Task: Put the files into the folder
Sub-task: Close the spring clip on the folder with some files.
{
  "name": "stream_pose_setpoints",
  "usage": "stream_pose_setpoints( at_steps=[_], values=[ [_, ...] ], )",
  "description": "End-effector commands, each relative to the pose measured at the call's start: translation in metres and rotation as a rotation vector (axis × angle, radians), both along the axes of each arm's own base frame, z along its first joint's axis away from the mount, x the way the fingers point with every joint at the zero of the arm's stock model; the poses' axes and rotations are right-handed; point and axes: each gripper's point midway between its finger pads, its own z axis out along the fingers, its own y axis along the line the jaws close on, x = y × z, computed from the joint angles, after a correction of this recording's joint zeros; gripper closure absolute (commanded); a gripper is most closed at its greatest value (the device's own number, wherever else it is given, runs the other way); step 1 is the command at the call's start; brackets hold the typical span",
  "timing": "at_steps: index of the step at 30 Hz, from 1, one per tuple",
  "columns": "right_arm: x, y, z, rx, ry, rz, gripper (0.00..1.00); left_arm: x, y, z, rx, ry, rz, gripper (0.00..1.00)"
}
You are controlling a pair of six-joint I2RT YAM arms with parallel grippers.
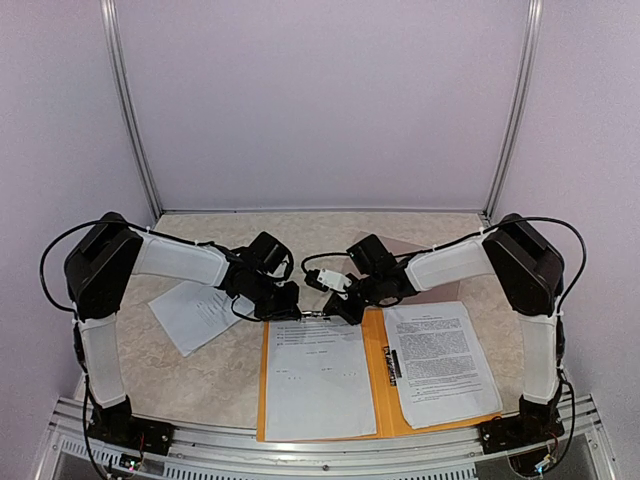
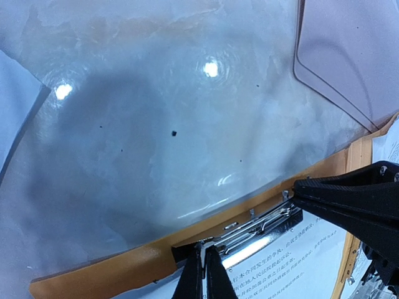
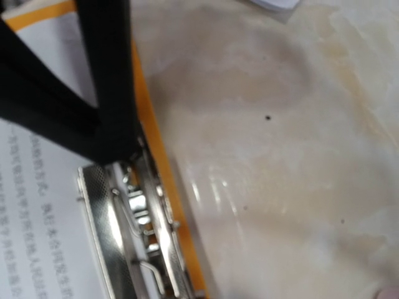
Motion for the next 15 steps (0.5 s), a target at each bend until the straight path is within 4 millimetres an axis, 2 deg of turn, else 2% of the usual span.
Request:
stream_pose_setpoints(
  at_steps=[1, 15],
  values=[
    [-0.042, -0.049, -0.074, -0.246, 0.172, -0.009, 1.00, -0.029, 0.061, -0.071, 0.276, 0.152, 0.043, 1.00],
    [-0.046, -0.053, -0.081, -0.261, 0.171, 0.011, 1.00, -0.005, 0.061, -0.060, 0.204, 0.100, 0.104, 1.00]
  ],
)
